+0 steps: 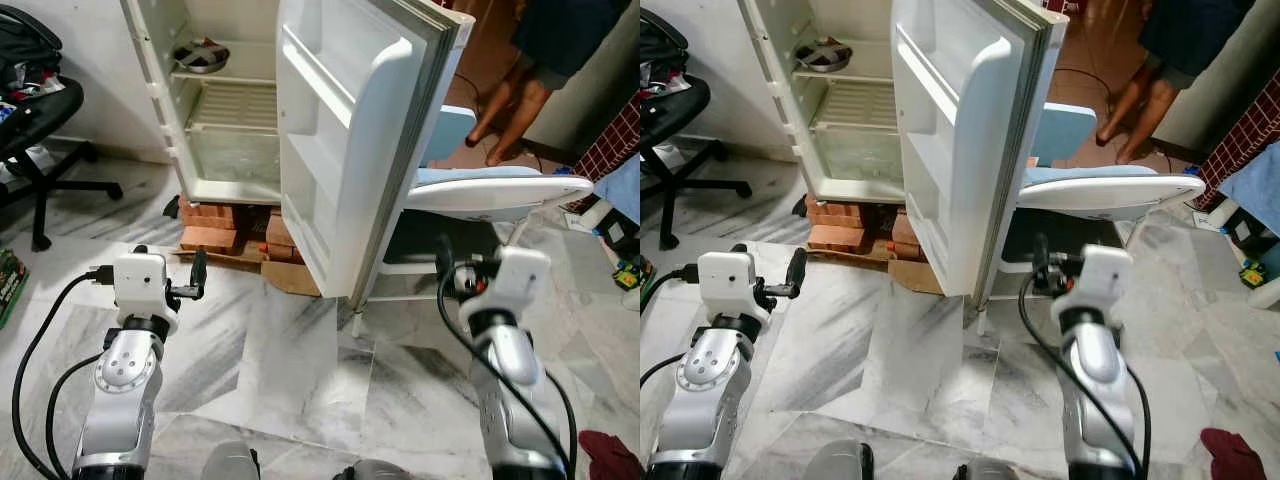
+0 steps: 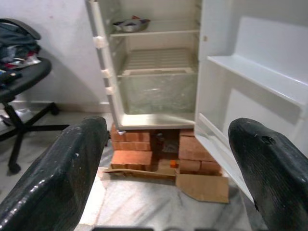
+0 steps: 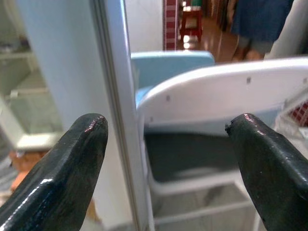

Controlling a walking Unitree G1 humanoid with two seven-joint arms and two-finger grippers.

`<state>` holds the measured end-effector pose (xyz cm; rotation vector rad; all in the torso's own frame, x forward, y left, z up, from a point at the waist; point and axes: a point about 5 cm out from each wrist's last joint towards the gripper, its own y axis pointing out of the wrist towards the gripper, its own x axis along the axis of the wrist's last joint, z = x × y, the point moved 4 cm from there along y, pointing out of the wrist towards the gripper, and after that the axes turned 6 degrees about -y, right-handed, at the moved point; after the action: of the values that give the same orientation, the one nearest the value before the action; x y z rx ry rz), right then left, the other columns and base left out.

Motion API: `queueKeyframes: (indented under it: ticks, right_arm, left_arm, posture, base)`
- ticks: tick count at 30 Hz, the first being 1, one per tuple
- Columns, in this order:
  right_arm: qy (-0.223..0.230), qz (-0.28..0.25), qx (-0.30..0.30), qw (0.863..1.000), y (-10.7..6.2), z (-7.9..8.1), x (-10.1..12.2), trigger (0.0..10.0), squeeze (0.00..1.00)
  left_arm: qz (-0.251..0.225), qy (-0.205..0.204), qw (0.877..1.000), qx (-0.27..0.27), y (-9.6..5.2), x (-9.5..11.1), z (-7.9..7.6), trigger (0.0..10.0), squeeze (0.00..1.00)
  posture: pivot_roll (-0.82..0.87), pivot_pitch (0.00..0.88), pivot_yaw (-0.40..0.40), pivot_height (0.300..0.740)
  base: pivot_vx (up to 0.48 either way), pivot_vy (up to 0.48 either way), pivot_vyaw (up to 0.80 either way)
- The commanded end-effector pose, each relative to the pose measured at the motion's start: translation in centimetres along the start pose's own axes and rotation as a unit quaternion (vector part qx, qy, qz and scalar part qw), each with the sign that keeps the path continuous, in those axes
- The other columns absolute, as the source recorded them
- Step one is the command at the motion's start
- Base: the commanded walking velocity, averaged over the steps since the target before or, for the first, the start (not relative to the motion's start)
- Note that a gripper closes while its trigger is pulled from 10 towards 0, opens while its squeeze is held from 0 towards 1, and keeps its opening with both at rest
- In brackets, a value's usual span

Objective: Restocking fridge

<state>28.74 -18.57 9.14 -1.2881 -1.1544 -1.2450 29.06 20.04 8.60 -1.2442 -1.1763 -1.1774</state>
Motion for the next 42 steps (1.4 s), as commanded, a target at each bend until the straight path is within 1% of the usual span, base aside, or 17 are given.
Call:
queueKeyframes:
  ticks: [1,2,4,6,7,14,22,29,32,36,38,39,41,42]
  right_arm:
    - [-0.01,-0.022,0.019,1.0,-0.1,0.9,1.0,10.0,0.0]
    - [-0.01,-0.021,0.027,0.999,-0.1,1.3,0.9,10.0,0.0]
    - [-0.024,-0.032,0.045,0.998,0.2,2.1,1.2,10.0,0.0]
    - [-0.025,-0.039,0.052,0.998,0.4,2.4,1.5,10.0,0.0]
    - [-0.018,-0.047,0.051,0.997,0.7,2.4,2.0,10.0,0.0]
    - [-0.017,-0.05,0.053,0.997,0.9,2.6,2.2,10.0,0.0]
    - [-0.014,-0.058,0.054,0.997,1.1,2.5,2.6,10.0,0.0]
    - [-0.013,-0.046,0.053,0.997,0.7,2.1,1.9,10.0,0.0]
    - [-0.012,-0.041,0.052,0.998,0.5,1.9,1.6,10.0,0.0]
    - [-0.014,-0.034,0.062,0.997,0.4,2.0,1.4,10.0,0.0]
    - [-0.01,-0.021,0.079,0.997,0.1,2.2,0.9,10.0,0.0]
    - [-0.016,-0.007,0.098,0.995,-0.2,2.4,0.2,10.0,0.0]
    - [-0.017,0.004,0.123,0.992,-0.7,2.5,-0.3,10.0,0.0]
    - [-0.021,0.007,0.126,0.992,-0.8,2.4,-0.5,10.0,0.0]
  left_arm:
    - [-0.01,0.0,1.0,-0.019,0.0,0.5,-1.0,10.0,0.0]
    - [-0.01,-0.004,1.0,-0.023,0.1,0.5,-1.2,10.0,0.0]
    - [-0.01,-0.008,0.999,-0.034,0.2,0.4,-1.8,10.0,0.0]
    - [-0.012,-0.011,0.999,-0.039,0.2,0.5,-2.2,10.0,0.0]
    - [-0.017,-0.012,0.999,-0.046,0.3,0.7,-2.7,10.0,0.0]
    - [-0.019,-0.009,0.999,-0.047,0.1,0.8,-2.8,10.0,0.0]
    - [-0.011,-0.01,0.999,-0.047,0.0,0.5,-3.1,10.0,0.0]
    - [-0.007,-0.013,0.999,-0.043,-0.1,0.4,-3.1,10.0,0.0]
    - [-0.006,-0.009,0.999,-0.044,-0.2,0.3,-3.2,10.0,0.0]
    - [-0.007,-0.008,0.999,-0.046,-0.2,0.4,-3.3,10.0,0.0]
    - [-0.008,-0.01,0.999,-0.049,-0.2,0.4,-3.4,10.0,0.0]
    - [-0.008,-0.011,0.999,-0.051,-0.2,0.4,-3.5,10.0,0.0]
    - [-0.007,-0.012,0.999,-0.051,-0.3,0.4,-3.5,10.0,0.0]
    - [-0.007,-0.012,0.999,-0.051,-0.3,0.4,-3.5,10.0,0.0]
  posture:
    - [-0.01,0.034,-0.017,0.74]
    - [-0.01,0.032,-0.017,0.74]
    - [-0.01,0.03,-0.016,0.74]
    - [0.0,0.029,-0.016,0.74]
    - [0.0,0.027,-0.016,0.74]
    - [0.01,0.034,-0.022,0.74]
    - [0.0,0.038,-0.028,0.74]
    - [0.0,0.044,-0.033,0.74]
    - [0.0,0.047,-0.036,0.74]
    - [0.0,0.049,-0.037,0.74]
    - [0.0,0.05,-0.038,0.74]
    - [0.0,0.052,-0.039,0.74]
    - [0.0,0.054,-0.04,0.74]
    - [0.0,0.054,-0.04,0.74]
  base:
    - [0.0,0.0,0.0]
    - [0.262,0.0,0.0]
    - [0.373,0.0,0.8]
    - [0.399,0.0,0.8]
    - [0.412,0.0,0.79]
    - [0.424,0.0,0.73]
    - [0.448,0.0,0.0]
    - [0.0,0.0,0.0]
    - [0.0,0.0,0.0]
    - [0.0,0.0,0.0]
    - [0.0,-0.371,0.0]
    - [0.0,-0.48,0.0]
    - [0.0,-0.48,0.0]
    - [0.0,-0.48,0.0]
